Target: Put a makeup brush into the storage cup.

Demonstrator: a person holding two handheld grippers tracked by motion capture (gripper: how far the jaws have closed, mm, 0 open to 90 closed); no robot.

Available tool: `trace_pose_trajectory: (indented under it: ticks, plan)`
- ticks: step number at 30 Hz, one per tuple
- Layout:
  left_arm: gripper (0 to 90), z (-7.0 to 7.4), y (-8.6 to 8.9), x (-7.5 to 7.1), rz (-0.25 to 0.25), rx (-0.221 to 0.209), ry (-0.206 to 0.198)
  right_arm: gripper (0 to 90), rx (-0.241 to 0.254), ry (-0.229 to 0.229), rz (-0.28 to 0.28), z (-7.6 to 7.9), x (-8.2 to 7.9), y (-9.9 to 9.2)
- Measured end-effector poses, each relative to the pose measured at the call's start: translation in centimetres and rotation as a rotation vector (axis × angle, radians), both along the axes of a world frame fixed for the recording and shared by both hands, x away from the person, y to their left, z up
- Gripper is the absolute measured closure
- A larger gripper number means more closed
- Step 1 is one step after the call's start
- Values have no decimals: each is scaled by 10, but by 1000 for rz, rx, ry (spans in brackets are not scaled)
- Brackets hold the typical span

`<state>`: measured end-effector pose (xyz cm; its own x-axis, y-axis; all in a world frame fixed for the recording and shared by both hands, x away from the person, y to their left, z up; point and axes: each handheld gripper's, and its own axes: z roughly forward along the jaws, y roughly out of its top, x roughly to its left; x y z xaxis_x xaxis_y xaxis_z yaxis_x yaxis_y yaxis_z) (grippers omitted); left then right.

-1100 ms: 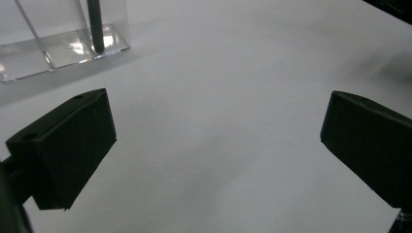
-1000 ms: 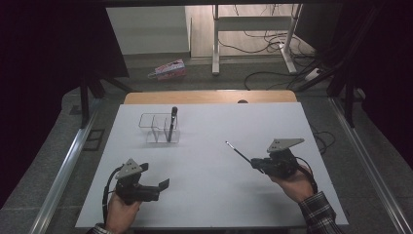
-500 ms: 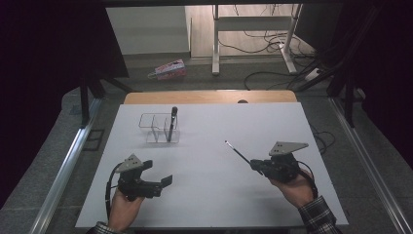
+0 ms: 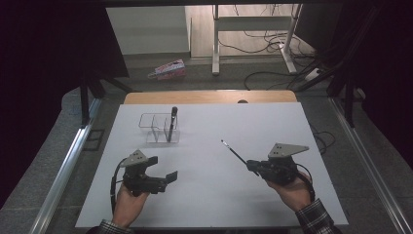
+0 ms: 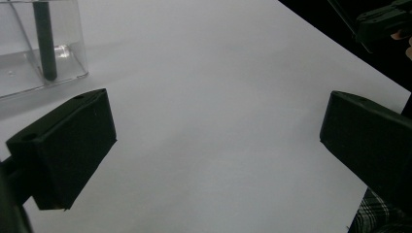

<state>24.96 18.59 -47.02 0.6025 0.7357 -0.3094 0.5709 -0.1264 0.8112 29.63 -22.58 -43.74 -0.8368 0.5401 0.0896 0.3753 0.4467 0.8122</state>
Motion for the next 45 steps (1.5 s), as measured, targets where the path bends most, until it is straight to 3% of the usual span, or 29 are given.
trace_pose_trajectory:
  ticks: [8, 15, 19, 24, 37, 45]
  plan:
    - [0, 3, -6, 6, -17, -33, 6, 854, 20, -4, 12, 0, -2, 7]
    - [0, 2, -16, 14, -36, -36, 19, 854, 38, -11, 27, 1, -4, 12]
    - [0, 4, -23, 19, -60, -57, 24, 854, 57, -10, 37, 1, -5, 15]
    - [0, 6, -35, 23, -99, -46, 26, 854, 66, -14, 56, 1, -6, 20]
    - [0, 9, -51, 33, -241, -174, 31, 854, 101, -8, 90, -2, -10, 33]
    - [0, 9, -58, 35, -292, -227, 38, 854, 125, -1, 105, -4, -11, 40]
